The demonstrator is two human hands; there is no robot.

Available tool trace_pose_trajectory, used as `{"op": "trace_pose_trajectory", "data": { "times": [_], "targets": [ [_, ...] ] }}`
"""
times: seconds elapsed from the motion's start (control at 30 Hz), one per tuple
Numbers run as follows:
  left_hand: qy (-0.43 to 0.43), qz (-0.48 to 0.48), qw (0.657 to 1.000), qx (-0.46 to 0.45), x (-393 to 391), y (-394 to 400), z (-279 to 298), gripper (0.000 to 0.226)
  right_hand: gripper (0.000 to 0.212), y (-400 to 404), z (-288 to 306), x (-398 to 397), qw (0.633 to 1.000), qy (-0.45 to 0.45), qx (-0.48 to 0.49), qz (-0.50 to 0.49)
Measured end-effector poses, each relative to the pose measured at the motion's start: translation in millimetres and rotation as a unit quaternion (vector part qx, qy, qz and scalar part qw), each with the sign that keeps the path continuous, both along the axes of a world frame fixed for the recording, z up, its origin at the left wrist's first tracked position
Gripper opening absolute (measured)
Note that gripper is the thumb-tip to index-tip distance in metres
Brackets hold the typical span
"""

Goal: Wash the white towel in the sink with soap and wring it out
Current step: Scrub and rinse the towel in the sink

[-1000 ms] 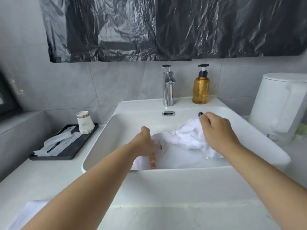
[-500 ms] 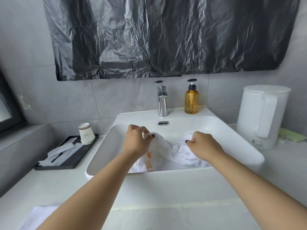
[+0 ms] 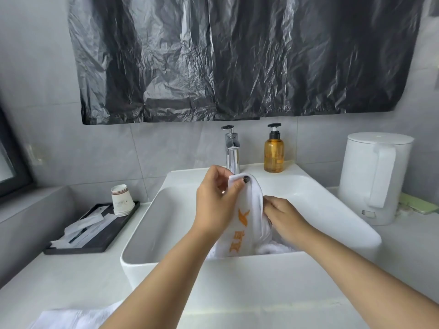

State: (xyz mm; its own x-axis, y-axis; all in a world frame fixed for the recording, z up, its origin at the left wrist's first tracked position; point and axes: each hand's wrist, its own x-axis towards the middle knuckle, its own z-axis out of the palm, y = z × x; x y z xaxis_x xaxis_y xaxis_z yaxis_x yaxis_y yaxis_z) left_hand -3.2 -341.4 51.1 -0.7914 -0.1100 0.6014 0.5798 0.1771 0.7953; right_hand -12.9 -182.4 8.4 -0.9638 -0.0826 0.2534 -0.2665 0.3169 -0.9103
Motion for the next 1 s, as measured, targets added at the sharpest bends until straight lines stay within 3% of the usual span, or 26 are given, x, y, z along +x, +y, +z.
{"op": "trace_pose_trajectory", "data": {
  "times": [0.2, 0.3, 0.47, 0.57, 0.73, 0.8, 0.87, 0.93, 1.0],
  "targets": [
    [-0.157, 0.058, 0.983, -0.081, -15.4, -12.6, -45.7, 0.025, 0.042, -4.1, -7.2, -1.2, 0.995, -0.012, 0.1, 0.008],
    [-0.18, 0.076, 0.976, -0.093, -20.3, -16.0, -49.0, 0.026, 0.045, -1.2, -8.1, -9.2, 0.986, 0.03, 0.137, -0.092],
    [-0.169, 0.065, 0.983, 0.0, -23.7, -17.3, -48.7, 0.027, 0.042, 12.4, -0.3, -14.0, 0.963, 0.054, 0.127, -0.23],
    [-0.219, 0.053, 0.968, 0.112, -25.6, -26.1, -49.3, 0.03, 0.044, 24.2, 2.2, -20.7, 0.962, -0.001, 0.05, -0.27],
    [-0.28, 0.043, 0.947, 0.149, -29.8, -30.8, -50.7, 0.046, 0.017, 35.8, 29.1, -42.0, 0.94, -0.158, -0.207, -0.22],
    [-0.281, -0.003, 0.944, 0.174, -22.4, -26.8, -43.7, 0.047, 0.012, 34.4, 48.0, -45.8, 0.944, -0.166, -0.217, -0.184],
    [-0.27, -0.052, 0.955, 0.11, -10.8, -23.1, -37.2, 0.059, 0.016, 33.3, 66.9, -50.1, 0.959, -0.141, -0.183, -0.164],
    [-0.266, -0.095, 0.958, -0.051, 0.1, -19.2, -34.8, 0.067, 0.018, 34.0, 85.7, -48.6, 0.973, -0.116, -0.129, -0.152],
    [-0.268, -0.09, 0.928, -0.241, 4.6, -15.2, -36.0, 0.061, 0.02, 36.0, 101.7, -44.7, 0.983, -0.086, -0.081, -0.138]
  ]
}}
